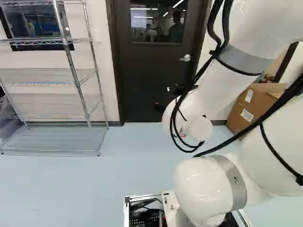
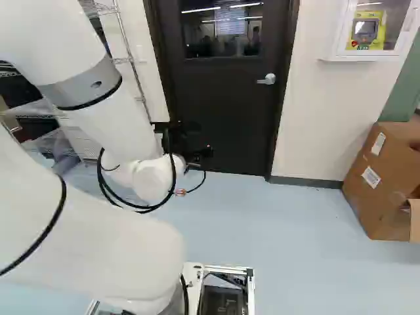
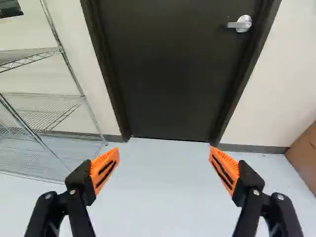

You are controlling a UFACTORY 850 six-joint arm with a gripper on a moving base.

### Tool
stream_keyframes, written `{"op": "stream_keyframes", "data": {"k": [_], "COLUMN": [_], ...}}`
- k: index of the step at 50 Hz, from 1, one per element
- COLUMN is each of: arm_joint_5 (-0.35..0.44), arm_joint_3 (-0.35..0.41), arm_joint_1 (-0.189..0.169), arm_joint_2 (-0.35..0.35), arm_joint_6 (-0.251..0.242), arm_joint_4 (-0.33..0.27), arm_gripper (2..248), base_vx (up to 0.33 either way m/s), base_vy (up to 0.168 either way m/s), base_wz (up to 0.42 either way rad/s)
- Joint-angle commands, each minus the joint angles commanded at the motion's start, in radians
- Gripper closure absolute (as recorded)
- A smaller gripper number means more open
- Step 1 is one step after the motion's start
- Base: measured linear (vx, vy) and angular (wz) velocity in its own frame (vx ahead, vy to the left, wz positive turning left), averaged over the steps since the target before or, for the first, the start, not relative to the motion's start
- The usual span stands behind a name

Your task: Open the door and move inside

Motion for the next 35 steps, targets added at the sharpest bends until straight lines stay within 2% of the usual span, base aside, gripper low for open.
{"op": "stream_keyframes", "data": {"k": [35], "arm_joint_5": [0.0], "arm_joint_3": [0.0], "arm_joint_1": [0.0], "arm_joint_2": [0.0], "arm_joint_6": [0.0], "arm_joint_4": [0.0], "arm_gripper": [3], "base_vx": [0.0], "base_vy": [0.0], "base_wz": [0.0]}}
